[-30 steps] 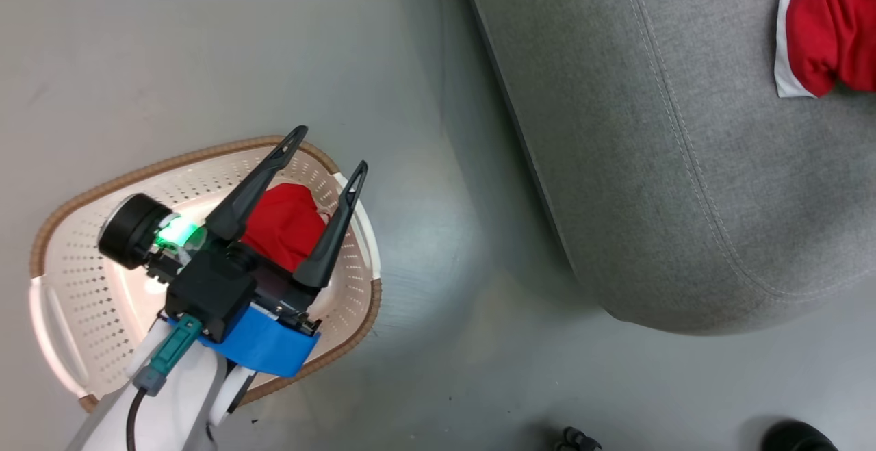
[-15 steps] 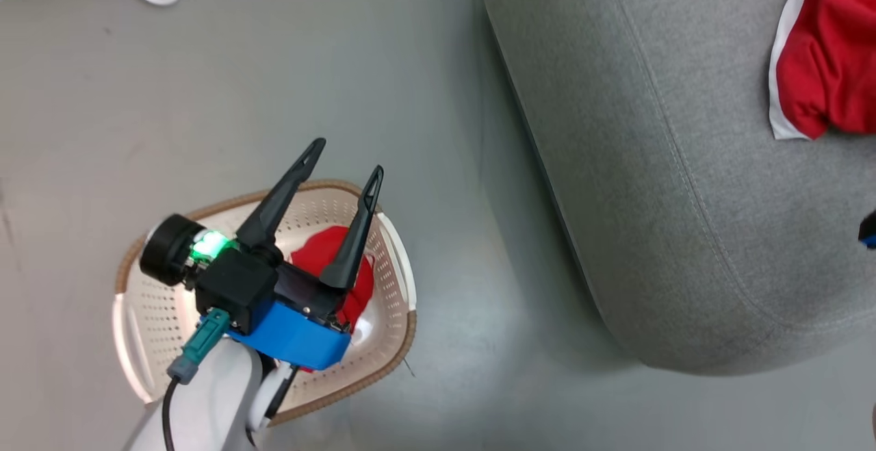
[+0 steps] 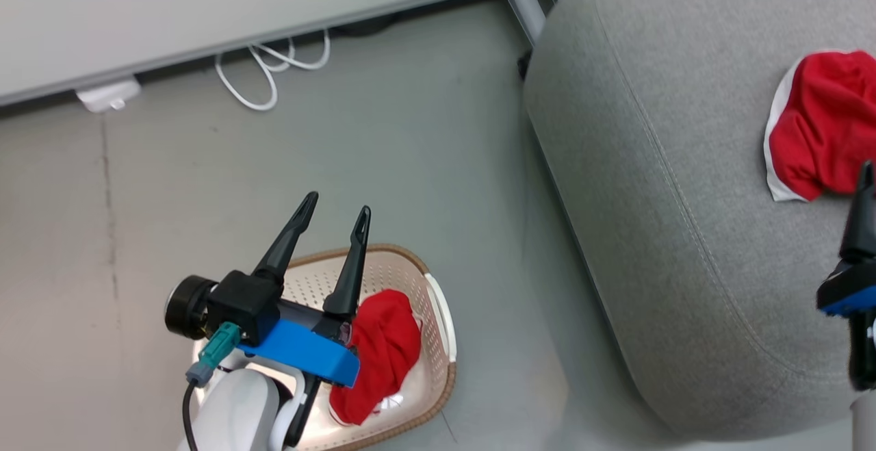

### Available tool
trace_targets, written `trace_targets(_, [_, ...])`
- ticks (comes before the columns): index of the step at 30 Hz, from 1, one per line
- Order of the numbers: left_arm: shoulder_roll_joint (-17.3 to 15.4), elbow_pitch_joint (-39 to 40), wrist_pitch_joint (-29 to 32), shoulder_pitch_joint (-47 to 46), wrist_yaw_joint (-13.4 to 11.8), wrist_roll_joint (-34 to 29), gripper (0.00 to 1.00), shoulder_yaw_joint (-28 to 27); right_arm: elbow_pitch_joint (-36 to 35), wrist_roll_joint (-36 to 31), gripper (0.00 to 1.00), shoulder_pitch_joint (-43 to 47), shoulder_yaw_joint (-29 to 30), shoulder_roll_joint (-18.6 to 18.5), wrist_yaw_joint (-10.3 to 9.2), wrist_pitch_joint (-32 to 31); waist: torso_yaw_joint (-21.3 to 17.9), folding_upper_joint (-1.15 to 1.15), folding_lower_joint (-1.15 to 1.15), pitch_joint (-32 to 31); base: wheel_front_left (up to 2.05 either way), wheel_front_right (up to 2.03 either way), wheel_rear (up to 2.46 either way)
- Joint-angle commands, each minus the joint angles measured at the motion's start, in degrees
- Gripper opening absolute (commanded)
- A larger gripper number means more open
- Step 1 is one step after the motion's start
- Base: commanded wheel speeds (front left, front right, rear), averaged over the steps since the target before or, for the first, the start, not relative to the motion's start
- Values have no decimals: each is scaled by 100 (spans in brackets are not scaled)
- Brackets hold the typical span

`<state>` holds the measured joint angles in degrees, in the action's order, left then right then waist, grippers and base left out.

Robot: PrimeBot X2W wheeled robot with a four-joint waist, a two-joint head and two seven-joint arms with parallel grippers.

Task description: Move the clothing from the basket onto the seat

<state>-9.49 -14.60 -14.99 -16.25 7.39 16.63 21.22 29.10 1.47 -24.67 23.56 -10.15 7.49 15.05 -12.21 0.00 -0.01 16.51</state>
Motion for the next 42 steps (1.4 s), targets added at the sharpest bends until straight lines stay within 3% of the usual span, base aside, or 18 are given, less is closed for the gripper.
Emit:
trace_targets(1, [43,-29,-28,86,12,18,100,-40,-110,-30,100,170,-73,31,1,19,182,0,1,-271,0,0,0])
trace_targets(10, [341,-237,-28,543,12,104,100,-655,-819,-66,100,1058,-717,210,1,19,520,0,1,-921,0,0,0])
trace_targets(22, [418,-582,-25,961,11,4,100,-1389,-1260,16,100,1872,-1534,519,1,-88,1067,0,1,-1429,0,0,0])
trace_targets(31, [442,-890,-23,1135,12,-161,100,-1657,-1412,134,100,2045,-1912,601,1,-182,1378,0,1,-1604,0,0,0])
trace_targets(42, [437,-961,-23,1172,12,-268,100,-1764,-1680,81,100,2145,-2083,652,1,-339,1468,0,1,-1642,0,0,0])
